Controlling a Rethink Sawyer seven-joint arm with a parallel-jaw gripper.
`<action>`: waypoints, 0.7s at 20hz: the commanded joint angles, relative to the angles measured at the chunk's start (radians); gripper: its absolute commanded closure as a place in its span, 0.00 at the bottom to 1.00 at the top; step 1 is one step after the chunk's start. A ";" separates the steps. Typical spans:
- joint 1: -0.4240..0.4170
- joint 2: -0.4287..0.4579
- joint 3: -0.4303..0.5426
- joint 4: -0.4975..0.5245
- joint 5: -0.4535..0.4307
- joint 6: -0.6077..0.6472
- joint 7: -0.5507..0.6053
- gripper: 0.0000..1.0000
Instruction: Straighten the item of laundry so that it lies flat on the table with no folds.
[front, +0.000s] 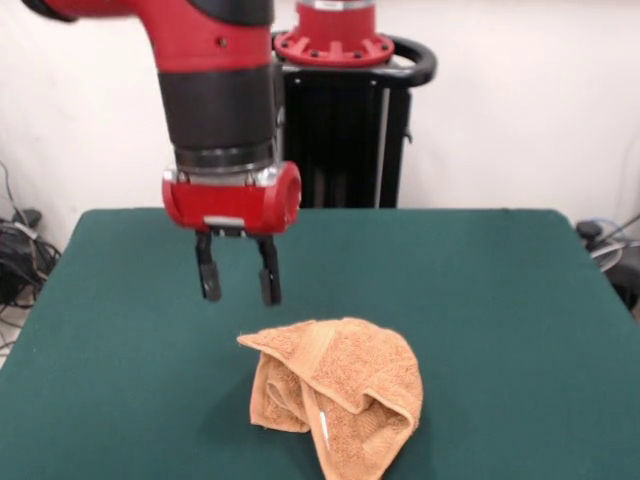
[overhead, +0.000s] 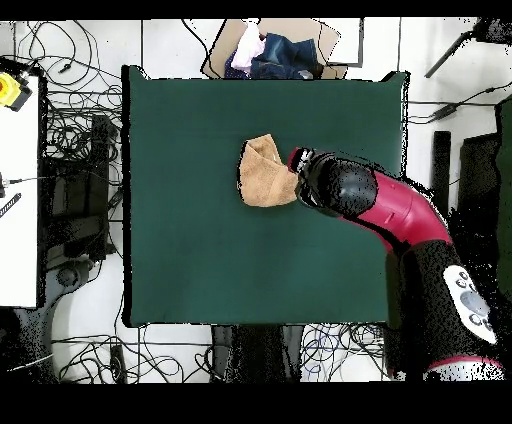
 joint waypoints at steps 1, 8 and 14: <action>0.029 0.088 0.045 -0.036 0.017 -0.015 0.114 0.00; 0.017 0.102 0.059 0.017 0.024 -0.078 0.142 0.00; -0.067 0.186 0.127 0.038 0.032 -0.114 0.102 0.00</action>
